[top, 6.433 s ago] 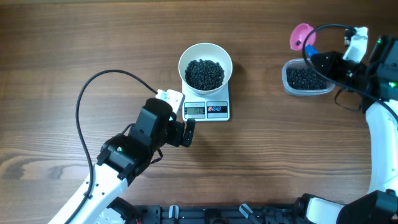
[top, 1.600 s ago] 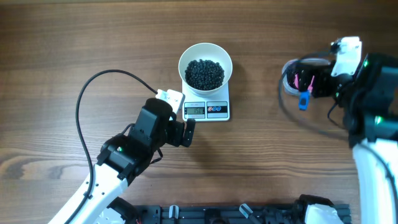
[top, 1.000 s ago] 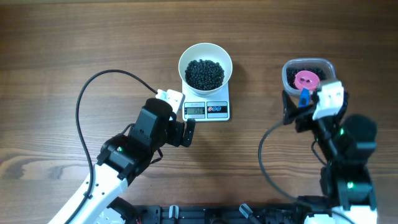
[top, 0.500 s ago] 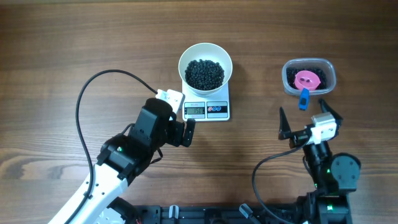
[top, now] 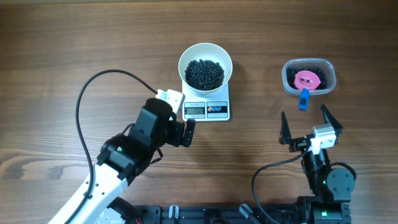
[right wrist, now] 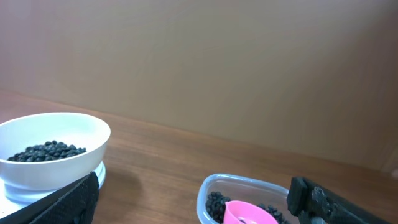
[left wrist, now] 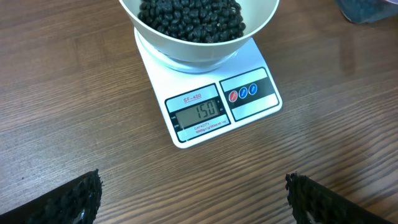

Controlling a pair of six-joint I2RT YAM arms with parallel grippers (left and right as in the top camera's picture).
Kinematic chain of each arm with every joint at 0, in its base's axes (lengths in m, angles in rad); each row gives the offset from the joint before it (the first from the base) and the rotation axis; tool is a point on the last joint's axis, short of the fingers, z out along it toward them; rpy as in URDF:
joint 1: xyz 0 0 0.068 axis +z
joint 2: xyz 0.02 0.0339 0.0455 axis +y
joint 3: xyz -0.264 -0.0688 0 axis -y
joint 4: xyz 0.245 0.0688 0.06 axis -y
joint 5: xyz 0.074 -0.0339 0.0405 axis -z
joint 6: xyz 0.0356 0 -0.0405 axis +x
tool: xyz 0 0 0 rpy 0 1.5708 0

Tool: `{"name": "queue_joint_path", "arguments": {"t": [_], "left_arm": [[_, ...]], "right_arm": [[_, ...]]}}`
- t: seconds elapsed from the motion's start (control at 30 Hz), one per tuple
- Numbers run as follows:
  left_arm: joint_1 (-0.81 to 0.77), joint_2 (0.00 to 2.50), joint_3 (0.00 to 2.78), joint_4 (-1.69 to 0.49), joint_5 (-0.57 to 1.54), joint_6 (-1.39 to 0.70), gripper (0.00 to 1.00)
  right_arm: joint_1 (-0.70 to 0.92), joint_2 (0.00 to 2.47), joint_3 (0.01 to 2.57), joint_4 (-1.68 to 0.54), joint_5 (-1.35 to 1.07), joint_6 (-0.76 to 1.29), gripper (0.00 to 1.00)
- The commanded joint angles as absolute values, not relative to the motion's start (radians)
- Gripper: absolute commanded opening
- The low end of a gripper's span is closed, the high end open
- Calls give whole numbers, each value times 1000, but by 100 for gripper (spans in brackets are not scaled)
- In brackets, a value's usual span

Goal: Scoop item into bowl and weigh 150g on scale

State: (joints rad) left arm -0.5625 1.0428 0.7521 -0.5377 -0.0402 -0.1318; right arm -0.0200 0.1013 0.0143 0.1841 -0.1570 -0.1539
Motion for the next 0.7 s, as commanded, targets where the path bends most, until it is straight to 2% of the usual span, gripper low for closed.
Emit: {"name": "queue_joint_path", "arguments": {"t": [0.0, 0.33, 0.53, 0.67], "left_arm": [[-558, 1044, 750, -536, -54, -112, 100], [-558, 1044, 750, -535, -53, -112, 100], [-558, 1044, 750, -536, -54, -112, 100], [-558, 1044, 750, -536, -53, -112, 100]], "right_arm": [[-12, 60, 5, 189, -125, -196, 100], [-10, 3, 5, 163, -103, -215, 100], [-10, 3, 5, 110, -44, -49, 100], [-10, 3, 5, 50, -32, -22, 100]]}}
